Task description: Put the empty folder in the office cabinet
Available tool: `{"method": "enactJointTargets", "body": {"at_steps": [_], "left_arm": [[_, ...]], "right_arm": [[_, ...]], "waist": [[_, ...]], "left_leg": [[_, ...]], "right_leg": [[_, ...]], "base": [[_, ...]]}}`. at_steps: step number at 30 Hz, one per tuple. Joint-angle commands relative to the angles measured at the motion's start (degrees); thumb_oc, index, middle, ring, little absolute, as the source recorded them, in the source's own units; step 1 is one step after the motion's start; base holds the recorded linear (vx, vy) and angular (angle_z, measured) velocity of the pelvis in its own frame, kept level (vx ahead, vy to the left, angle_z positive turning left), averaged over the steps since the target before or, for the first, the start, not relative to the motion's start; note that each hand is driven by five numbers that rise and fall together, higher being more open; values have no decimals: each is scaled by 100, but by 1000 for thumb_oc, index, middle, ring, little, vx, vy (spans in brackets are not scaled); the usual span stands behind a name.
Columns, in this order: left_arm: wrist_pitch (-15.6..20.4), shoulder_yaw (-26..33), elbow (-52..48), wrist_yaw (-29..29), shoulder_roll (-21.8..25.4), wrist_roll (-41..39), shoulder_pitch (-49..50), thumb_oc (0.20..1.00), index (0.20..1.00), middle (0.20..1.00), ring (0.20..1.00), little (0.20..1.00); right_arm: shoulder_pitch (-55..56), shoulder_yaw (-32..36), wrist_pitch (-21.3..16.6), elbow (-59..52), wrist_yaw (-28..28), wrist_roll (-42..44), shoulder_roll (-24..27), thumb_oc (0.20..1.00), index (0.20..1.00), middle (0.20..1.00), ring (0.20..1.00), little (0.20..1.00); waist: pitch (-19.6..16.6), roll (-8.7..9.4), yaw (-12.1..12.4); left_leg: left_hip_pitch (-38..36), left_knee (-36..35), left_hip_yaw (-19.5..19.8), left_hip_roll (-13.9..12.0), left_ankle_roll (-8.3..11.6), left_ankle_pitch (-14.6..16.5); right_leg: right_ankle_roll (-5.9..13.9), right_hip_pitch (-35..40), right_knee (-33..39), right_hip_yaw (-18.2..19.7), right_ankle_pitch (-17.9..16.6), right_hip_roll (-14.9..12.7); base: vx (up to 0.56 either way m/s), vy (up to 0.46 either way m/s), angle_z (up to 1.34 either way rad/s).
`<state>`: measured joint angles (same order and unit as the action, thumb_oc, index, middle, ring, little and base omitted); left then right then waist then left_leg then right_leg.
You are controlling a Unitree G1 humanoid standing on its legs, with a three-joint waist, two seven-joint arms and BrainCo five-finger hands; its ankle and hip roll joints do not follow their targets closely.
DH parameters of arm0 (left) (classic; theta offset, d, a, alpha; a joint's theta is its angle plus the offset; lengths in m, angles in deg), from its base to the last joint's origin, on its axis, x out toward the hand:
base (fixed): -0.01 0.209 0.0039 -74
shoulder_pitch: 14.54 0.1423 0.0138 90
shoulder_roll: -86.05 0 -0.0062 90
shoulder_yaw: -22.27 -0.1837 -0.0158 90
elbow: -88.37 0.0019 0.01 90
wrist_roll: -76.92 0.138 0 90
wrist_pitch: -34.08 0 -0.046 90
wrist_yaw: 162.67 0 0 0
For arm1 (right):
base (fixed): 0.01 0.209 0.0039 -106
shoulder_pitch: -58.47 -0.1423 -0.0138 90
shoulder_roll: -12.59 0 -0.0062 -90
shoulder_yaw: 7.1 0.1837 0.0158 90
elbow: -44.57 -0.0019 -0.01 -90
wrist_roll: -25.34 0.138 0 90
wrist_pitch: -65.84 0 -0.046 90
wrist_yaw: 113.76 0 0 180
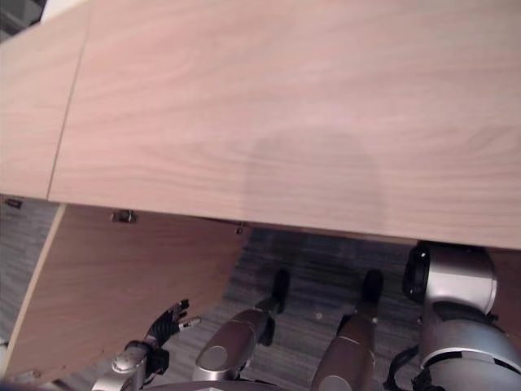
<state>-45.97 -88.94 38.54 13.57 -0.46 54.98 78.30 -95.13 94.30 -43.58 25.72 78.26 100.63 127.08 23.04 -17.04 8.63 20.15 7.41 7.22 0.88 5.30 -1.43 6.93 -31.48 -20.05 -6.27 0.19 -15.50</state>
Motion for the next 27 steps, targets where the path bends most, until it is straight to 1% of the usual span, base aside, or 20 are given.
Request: {"method": "enactJointTargets", "body": {"at_steps": [1,2,3,4,5,6,7,8,9,12,16,24,27], "left_arm": [[121,-175,12,66,374,-369,68,1000,1000,1000,1000,1000],[120,-174,11,66,375,-369,68,1000,1000,1000,1000,1000],[165,-190,-150,59,465,-495,-9,1000,1000,1000,1000,1000],[162,-192,-161,58,469,-502,-12,1000,1000,1000,1000,1000],[165,-198,-216,70,499,-503,-33,1000,1000,1000,1000,1000],[188,-192,-256,74,521,-545,-51,1000,1000,1000,1000,1000],[187,-191,-256,74,521,-546,-52,1000,1000,1000,1000,1000],[231,-206,-368,97,599,-607,-114,1000,1000,1000,1000,1000],[226,-203,-378,98,601,-613,-121,1000,1000,1000,1000,1000],[264,-210,-526,152,665,-725,-189,1000,1000,1000,1000,1000],[271,-188,-585,206,717,-770,-249,1000,1000,1000,1000,1000],[282,-90,-623,289,867,-860,-292,1000,1000,1000,1000,1000],[285,-41,-619,351,886,-888,-333,1000,1000,1000,1000,1000]], "right_arm": [[-364,-432,-17,-48,191,-262,550,200,200,200,200,200],[-366,-433,-17,-47,191,-262,550,200,200,200,200,200],[-453,-488,-54,8,250,-286,707,200,200,200,200,200],[-469,-493,-53,19,251,-286,716,200,200,200,200,200],[-485,-513,-64,32,284,-310,752,200,200,200,200,200],[-523,-513,-81,47,315,-319,795,200,200,200,200,200],[-528,-515,-81,50,314,-318,796,200,200,200,200,200],[-590,-547,-118,58,352,-289,863,200,200,200,200,200],[-614,-557,-118,69,351,-286,870,200,200,200,200,200],[-714,-626,-159,109,387,-211,912,200,200,200,200,200],[-741,-658,-168,100,395,-94,860,200,200,200,200,200],[-837,-718,-229,8,419,26,757,200,200,200,200,200],[-875,-746,-252,-35,466,6,703,200,200,200,200,200]], "waist": [[-145,131,181],[-154,137,184],[-15,152,104],[13,160,105],[22,179,88],[23,195,64],[16,200,66],[100,204,12],[90,213,14],[124,259,-25],[178,309,-78],[292,413,-131],[347,467,-135]], "left_leg": [[222,1074,-85,-149,178,948],[239,1087,-89,-144,177,955],[628,1626,-98,-94,152,1262],[732,1676,-132,-74,148,1163],[871,1792,-140,-63,134,1219],[956,1972,-115,-74,132,1432],[976,1996,-119,-71,132,1450],[1201,2218,-124,-75,119,1498],[1259,2286,-129,-65,119,1538],[1764,2813,-142,-57,80,1734],[2138,3356,-137,-40,39,1941],[2584,4135,-148,-15,13,2252],[2746,4390,-122,-20,17,2368]], "right_leg": [[1,68,-993,-64,1061,18],[1,47,-1009,-57,1069,14],[6,-309,-1530,93,1367,-15],[-27,-408,-1548,56,1240,-53],[-34,-523,-1657,95,1297,-51],[-3,-611,-1840,170,1522,-33],[-3,-633,-1865,177,1539,-36],[-17,-829,-2085,212,1567,-53],[-16,-889,-2148,228,1603,-63],[-56,-1349,-2594,362,1791,-65],[-104,-1674,-3037,434,1971,-44],[-199,-2051,-3686,476,2298,59],[-228,-2148,-3863,478,2389,49]], "base": [[-53,-8,12],[-4,-37,17],[-79,-19,11],[-97,-22,11],[-26,-10,4],[74,-24,4],[38,-26,0],[-46,-7,5],[-67,-4,6],[-43,-11,-2],[-15,-10,-2],[-14,-22,0],[-24,-39,1]]}}
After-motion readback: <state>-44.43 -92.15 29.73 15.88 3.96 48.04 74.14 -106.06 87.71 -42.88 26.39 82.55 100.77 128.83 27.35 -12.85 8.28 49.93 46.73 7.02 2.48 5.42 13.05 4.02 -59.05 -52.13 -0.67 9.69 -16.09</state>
